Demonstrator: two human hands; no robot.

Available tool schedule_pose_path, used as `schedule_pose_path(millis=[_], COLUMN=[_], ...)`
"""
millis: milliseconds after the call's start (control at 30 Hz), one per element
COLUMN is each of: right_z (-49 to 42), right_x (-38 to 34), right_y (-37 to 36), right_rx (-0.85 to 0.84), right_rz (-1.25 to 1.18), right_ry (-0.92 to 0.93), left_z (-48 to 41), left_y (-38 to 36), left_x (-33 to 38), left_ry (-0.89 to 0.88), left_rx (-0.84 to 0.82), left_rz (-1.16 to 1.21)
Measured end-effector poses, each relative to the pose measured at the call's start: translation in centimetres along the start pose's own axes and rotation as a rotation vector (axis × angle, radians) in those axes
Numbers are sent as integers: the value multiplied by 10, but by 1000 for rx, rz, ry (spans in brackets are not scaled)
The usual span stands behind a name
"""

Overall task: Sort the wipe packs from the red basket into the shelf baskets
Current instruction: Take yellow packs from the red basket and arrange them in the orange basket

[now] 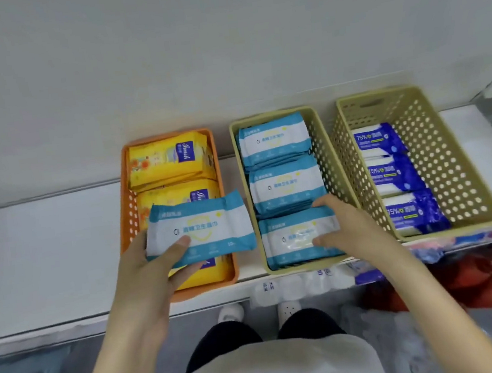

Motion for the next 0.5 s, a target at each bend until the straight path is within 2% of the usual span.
schedule_pose_path(millis=[267,400,500], right_z=[-5,-2,3], right_x=[0,1,2], right_y=[-6,-4,8], right_rx=[139,137,406], right_rz=[224,257,52], right_ry=[97,167,283], left_z=[-1,-3,-2], left_y=[-6,-17,-28], left_x=[-16,-18,-18], left_ry=[45,66,87], left_rx=[72,60,45], left_rz=[47,66,73])
Point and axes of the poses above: each hand's wrist, its own z-axis away from the middle knuckle, its own y-axis out of the back of the hand, x = y × z, the point moved 2 cm from there along -z, towards the middle knuckle, and after that the axes turned 8 degrees about x, right-handed, at the moved point
